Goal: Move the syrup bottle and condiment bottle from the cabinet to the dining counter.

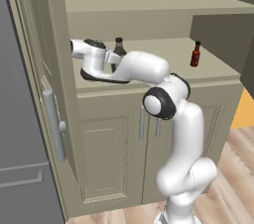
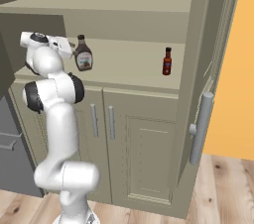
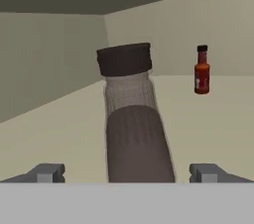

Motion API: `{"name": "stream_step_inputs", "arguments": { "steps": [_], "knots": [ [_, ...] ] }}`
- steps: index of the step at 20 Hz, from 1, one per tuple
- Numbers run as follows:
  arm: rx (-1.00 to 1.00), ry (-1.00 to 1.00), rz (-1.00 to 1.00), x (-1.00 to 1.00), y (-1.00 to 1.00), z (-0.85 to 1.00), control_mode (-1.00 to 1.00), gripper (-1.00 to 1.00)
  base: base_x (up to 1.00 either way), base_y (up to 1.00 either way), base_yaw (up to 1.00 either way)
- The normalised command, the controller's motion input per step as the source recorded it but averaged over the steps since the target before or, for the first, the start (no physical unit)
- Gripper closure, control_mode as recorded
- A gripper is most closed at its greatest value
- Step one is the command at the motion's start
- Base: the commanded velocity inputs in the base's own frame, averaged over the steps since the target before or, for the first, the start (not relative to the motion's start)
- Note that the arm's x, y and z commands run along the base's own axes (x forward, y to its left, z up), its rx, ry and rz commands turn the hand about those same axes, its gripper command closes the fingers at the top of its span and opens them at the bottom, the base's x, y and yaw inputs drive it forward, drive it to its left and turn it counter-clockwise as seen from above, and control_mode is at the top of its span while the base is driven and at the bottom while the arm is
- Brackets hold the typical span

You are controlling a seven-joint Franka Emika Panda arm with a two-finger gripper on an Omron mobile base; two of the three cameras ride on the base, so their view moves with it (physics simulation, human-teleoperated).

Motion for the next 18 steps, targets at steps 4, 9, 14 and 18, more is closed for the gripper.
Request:
{"name": "stream_step_inputs", "arguments": {
  "steps": [4, 9, 14, 18],
  "knots": [
    [0.0, 0.0, -0.01, 0.15, -0.1, -0.1, -1.0, -1.0, 0.0, 0.0, 0.0],
    [0.0, 0.0, -0.05, 0.0, -0.32, -0.05, -1.0, -1.0, 0.0, 0.0, 0.0],
    [0.0, 0.0, -0.06, 0.0, -0.45, -0.03, -1.0, -1.0, 0.0, 0.0, 0.0],
    [0.0, 0.0, -0.03, 0.0, -0.32, -0.1, -1.0, -1.0, 0.0, 0.0, 0.0]
  ]
}}
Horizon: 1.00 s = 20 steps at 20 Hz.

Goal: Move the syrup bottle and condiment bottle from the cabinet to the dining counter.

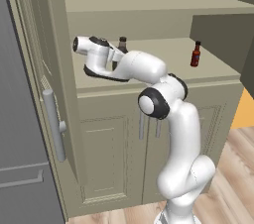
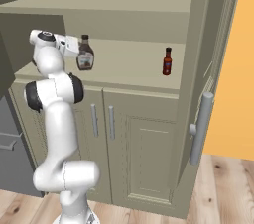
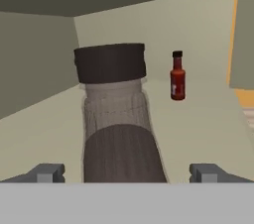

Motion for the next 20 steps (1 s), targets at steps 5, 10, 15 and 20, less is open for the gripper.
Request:
{"name": "stream_step_inputs", "arguments": {
  "steps": [5, 10, 15, 20],
  "knots": [
    [0.0, 0.0, 0.0, -0.02, -0.12, -0.08, -1.0, 1.0, 0.0, 0.0, 0.0],
    [0.0, -0.14, 0.0, -0.55, -0.02, 0.0, -1.0, 1.0, 0.0, 0.0, 0.0],
    [0.0, -0.27, 0.02, -0.99, -0.01, 0.03, -1.0, 1.0, 0.0, 0.0, 0.0],
    [0.0, -0.25, 0.07, -1.0, -0.28, 0.23, -1.0, 1.0, 0.0, 0.0, 0.0]
  ]
}}
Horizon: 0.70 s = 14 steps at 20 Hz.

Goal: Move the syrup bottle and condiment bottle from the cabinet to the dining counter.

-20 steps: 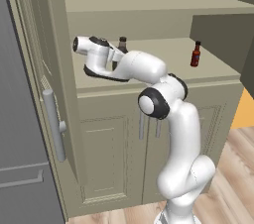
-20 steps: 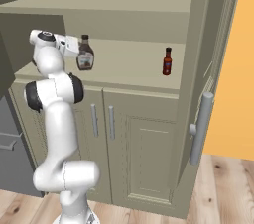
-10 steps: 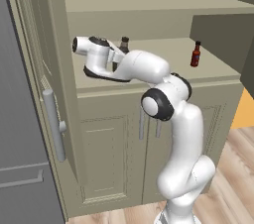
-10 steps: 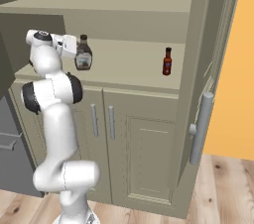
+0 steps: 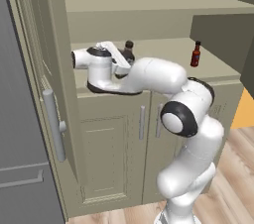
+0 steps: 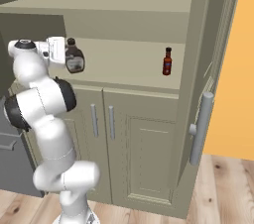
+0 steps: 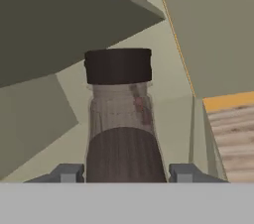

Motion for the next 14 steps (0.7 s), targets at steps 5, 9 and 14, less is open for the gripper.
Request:
{"name": "stream_step_inputs", "arguments": {
  "steps": [5, 9, 14],
  "knots": [
    [0.0, -0.13, 0.09, -1.0, -0.46, 0.47, -1.0, 1.0, 0.0, 0.0, 0.0],
    [0.0, -0.02, 0.14, -1.0, -0.51, 0.43, -1.0, 1.0, 0.0, 0.0, 0.0],
    [0.0, 0.0, 0.22, -1.0, -0.52, 0.2, -1.0, 1.0, 0.0, 0.0, 0.0]
  ]
}}
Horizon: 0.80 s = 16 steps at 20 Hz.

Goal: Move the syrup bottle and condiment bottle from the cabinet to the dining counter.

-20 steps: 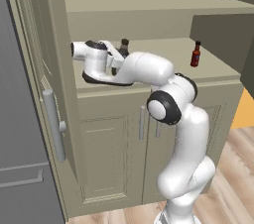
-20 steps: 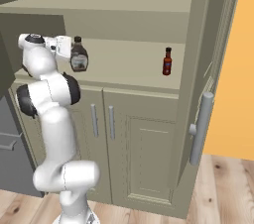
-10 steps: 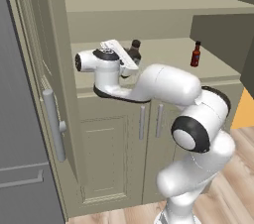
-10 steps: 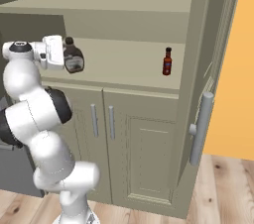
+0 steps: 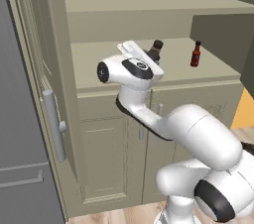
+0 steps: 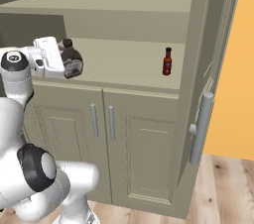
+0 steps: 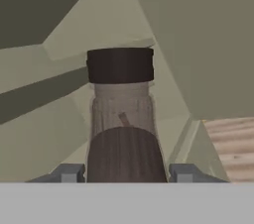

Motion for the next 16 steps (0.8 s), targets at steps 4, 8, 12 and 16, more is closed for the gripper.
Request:
{"name": "stream_step_inputs", "arguments": {
  "steps": [4, 8, 12, 16],
  "knots": [
    [0.0, 0.02, 0.28, -0.99, -0.4, 0.09, -1.0, 1.0, 0.0, 0.0, 0.0],
    [0.0, 0.08, 0.31, -0.85, -0.15, 0.22, -1.0, 1.0, 0.0, 0.0, 0.0],
    [-0.02, 0.15, 0.28, -0.65, 0.0, 0.36, -1.0, 1.0, 0.0, 0.0, 0.0],
    [-0.06, 0.16, 0.21, -0.54, 0.0, 0.36, -1.0, 1.0, 0.0, 0.0, 0.0]
  ]
}}
